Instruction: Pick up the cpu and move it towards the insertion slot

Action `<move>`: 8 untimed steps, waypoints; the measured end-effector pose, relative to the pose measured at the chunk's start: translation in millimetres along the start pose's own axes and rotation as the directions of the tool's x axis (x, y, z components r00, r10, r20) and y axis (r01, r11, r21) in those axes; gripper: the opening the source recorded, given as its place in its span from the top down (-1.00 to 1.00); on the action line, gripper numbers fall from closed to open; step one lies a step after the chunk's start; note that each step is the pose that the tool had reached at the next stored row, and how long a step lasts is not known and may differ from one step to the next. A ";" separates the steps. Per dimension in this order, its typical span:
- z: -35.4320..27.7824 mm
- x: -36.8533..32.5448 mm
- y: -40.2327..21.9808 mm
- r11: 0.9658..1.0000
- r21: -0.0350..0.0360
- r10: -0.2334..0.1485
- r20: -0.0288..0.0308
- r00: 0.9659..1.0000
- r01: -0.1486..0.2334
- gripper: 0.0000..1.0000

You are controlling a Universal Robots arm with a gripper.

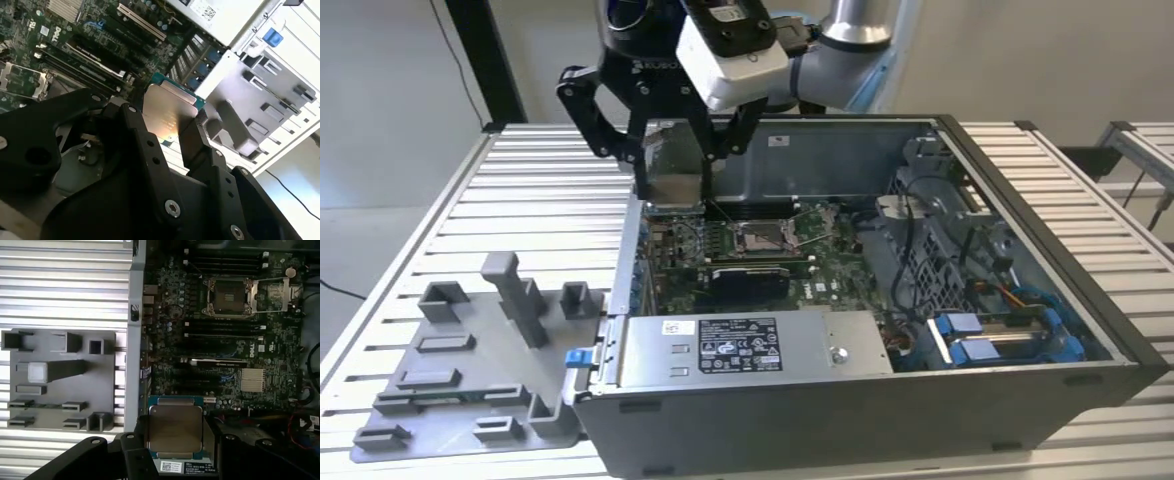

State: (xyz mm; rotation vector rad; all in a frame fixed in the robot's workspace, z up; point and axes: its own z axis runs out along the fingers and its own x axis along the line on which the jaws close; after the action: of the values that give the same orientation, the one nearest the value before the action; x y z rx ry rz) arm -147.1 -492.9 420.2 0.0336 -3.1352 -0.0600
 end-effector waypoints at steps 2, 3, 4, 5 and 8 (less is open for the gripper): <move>0.0 -9.1 -0.2 1.000 0.000 -0.001 0.000 1.000 0.001 1.00; 0.0 -13.3 -0.3 1.000 0.000 -0.001 0.000 1.000 0.001 1.00; -0.1 -17.8 -0.4 1.000 0.000 -0.001 0.000 1.000 0.001 1.00; -0.1 -22.6 -0.5 1.000 0.000 -0.002 0.000 1.000 0.002 1.00; -0.1 -36.3 -0.8 1.000 0.000 -0.002 0.000 1.000 0.002 1.00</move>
State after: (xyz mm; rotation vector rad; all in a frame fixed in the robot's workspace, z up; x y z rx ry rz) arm -110.8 -492.9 420.1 0.0374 -3.1351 -0.0600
